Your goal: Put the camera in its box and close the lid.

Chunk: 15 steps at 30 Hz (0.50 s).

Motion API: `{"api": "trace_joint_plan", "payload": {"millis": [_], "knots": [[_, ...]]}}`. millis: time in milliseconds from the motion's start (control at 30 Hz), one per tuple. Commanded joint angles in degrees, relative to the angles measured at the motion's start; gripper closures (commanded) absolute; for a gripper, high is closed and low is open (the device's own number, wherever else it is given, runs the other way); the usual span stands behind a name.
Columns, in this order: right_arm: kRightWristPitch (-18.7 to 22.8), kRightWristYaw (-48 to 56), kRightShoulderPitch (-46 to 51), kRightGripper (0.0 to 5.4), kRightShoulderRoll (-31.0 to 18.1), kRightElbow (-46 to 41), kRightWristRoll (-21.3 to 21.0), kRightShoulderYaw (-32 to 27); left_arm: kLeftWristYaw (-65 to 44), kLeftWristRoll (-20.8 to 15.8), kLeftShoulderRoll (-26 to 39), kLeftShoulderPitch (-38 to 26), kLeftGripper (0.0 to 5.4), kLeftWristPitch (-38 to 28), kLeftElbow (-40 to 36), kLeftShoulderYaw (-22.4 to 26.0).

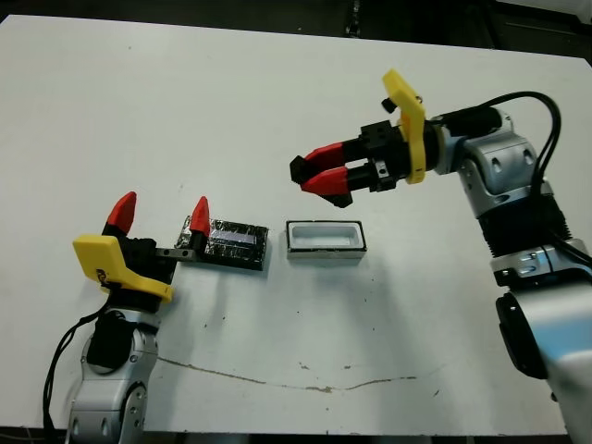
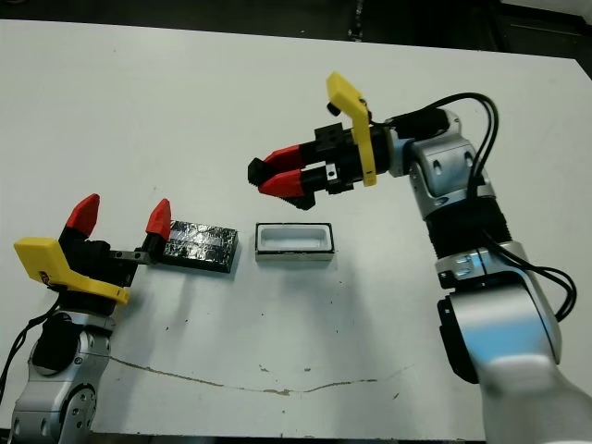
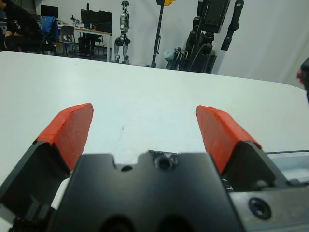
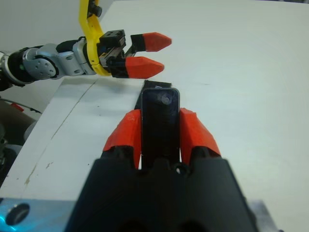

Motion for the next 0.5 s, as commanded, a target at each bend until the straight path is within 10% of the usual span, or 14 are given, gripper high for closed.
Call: {"api": "trace_joint_plan", "payload": {"millis": [33, 500], "knots": [[-1.0, 1.1, -0.2, 3.75, 0.5, 2.4, -0.8, 0.8, 0.1, -0.1, -0.2, 0.8, 0.0, 0.2, 0.1, -0.1], [-8.5, 0.3, 1.1, 3.75, 1.1, 5.5, -4.4, 1.4, -0.2, -0.4, -0.1, 0.5, 0.0, 0.0, 0.4, -0.1]]}}
